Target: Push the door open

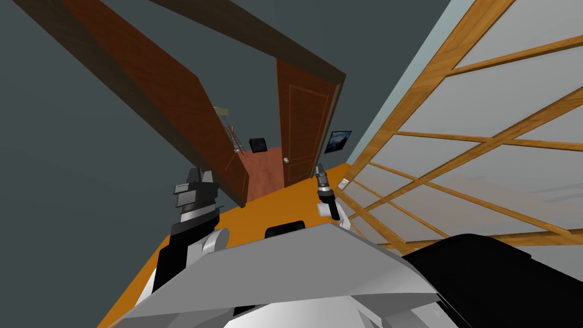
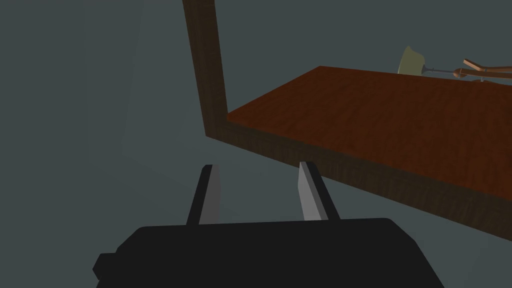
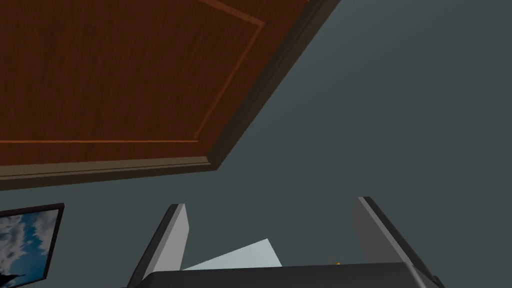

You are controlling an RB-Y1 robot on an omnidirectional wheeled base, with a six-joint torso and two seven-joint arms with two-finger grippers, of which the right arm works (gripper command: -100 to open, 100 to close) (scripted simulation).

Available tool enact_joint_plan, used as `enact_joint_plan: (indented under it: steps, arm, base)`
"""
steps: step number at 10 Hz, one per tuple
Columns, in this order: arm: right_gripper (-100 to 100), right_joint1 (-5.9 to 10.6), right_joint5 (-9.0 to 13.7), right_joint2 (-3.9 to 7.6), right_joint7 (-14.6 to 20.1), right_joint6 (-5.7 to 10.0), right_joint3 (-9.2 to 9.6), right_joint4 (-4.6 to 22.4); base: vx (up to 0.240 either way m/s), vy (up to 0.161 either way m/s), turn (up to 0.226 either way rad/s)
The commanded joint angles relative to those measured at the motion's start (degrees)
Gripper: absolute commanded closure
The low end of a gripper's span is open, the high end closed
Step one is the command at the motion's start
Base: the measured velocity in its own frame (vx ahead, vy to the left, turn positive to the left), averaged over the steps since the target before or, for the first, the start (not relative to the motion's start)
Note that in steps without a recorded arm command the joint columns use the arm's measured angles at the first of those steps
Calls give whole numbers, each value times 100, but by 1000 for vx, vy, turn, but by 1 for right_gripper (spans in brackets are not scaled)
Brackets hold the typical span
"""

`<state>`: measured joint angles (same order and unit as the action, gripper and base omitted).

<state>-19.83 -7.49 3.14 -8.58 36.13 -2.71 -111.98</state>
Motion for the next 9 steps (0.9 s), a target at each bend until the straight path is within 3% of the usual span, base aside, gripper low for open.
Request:
enact_joint_plan:
  steps: [1, 9]
  arm:
    - [-100, 83, -69, 39, -209, 21, -15, 218]
    - [-100, 510, -417, 187, -1233, 283, -95, 1511]
  base:
    - [93, 3, 10]
    - [100, 9, 11]
